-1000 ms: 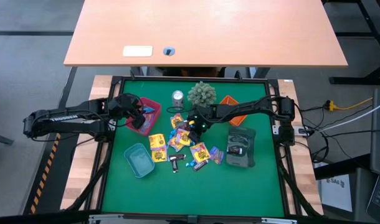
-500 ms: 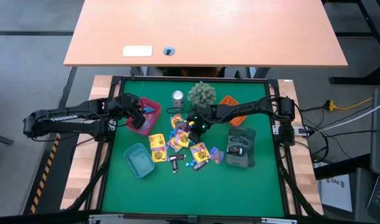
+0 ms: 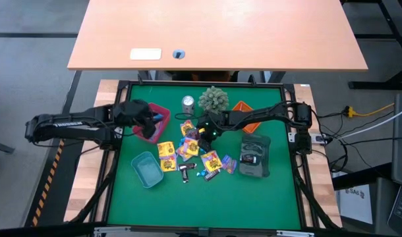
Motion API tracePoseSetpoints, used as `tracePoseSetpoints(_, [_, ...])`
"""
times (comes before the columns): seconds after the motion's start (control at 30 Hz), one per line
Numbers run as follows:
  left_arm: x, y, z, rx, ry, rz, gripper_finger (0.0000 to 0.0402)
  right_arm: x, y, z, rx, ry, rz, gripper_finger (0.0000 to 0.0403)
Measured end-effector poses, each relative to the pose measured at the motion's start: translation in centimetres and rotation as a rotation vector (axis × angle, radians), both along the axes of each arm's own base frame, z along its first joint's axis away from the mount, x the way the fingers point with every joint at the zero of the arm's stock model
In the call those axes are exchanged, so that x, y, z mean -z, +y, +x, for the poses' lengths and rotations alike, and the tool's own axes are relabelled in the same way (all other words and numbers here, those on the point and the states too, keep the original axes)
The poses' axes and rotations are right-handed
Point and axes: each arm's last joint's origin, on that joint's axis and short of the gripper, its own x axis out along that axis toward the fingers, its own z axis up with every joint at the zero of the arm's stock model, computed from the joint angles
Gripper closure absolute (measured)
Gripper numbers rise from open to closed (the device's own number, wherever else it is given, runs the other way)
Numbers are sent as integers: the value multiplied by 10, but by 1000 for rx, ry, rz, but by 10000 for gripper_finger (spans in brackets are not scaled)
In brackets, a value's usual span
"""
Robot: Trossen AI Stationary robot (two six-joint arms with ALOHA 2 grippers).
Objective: Sort candy
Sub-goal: Put the yellow candy into the blue transparent bin
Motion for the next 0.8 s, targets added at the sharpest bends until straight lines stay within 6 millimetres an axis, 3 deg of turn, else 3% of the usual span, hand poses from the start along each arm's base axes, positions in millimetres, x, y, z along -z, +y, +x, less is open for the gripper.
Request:
tracePoseSetpoints(0.47, [17,-17,36,119,50,-22,247,-4,1,4,-80,-72,-7,402])
tracePoseSetpoints(0.8, [44,-22,65,123,98,-209,247,-6,1,7,-107,-125,-37,403])
